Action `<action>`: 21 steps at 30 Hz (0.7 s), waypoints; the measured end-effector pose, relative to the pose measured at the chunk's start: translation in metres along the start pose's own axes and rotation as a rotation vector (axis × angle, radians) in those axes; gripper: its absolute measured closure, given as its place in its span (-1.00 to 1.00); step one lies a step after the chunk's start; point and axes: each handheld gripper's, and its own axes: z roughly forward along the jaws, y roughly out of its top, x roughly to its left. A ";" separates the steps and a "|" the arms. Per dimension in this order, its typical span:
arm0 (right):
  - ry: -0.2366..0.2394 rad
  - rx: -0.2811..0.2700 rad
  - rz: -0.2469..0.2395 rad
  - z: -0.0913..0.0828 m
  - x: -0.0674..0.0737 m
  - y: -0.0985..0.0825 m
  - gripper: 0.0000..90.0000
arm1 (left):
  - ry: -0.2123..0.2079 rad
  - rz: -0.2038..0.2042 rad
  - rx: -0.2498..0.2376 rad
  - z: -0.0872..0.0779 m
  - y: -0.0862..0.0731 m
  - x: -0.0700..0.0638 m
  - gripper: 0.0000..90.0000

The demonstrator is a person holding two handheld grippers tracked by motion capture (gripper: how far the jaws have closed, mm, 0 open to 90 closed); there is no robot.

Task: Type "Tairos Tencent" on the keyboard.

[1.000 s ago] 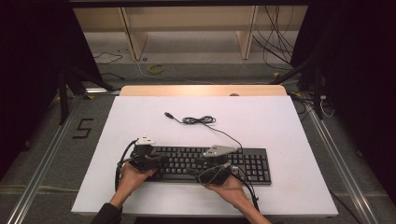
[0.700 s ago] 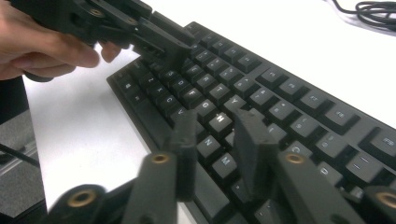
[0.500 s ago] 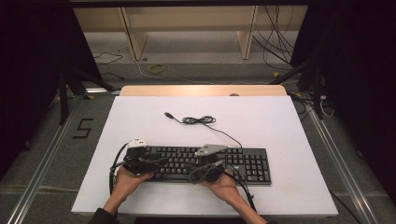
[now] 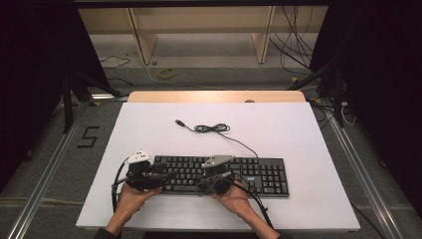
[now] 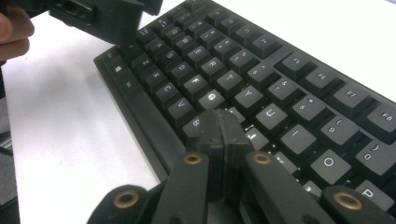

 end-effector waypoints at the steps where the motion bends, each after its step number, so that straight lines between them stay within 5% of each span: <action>1: 0.000 0.001 0.001 0.001 0.000 0.000 1.00 | 0.000 0.001 -0.003 0.000 -0.001 0.000 -0.15; 21: 0.000 0.023 -0.002 0.006 0.002 -0.003 1.00 | -0.015 0.012 -0.031 -0.006 -0.008 -0.003 -0.22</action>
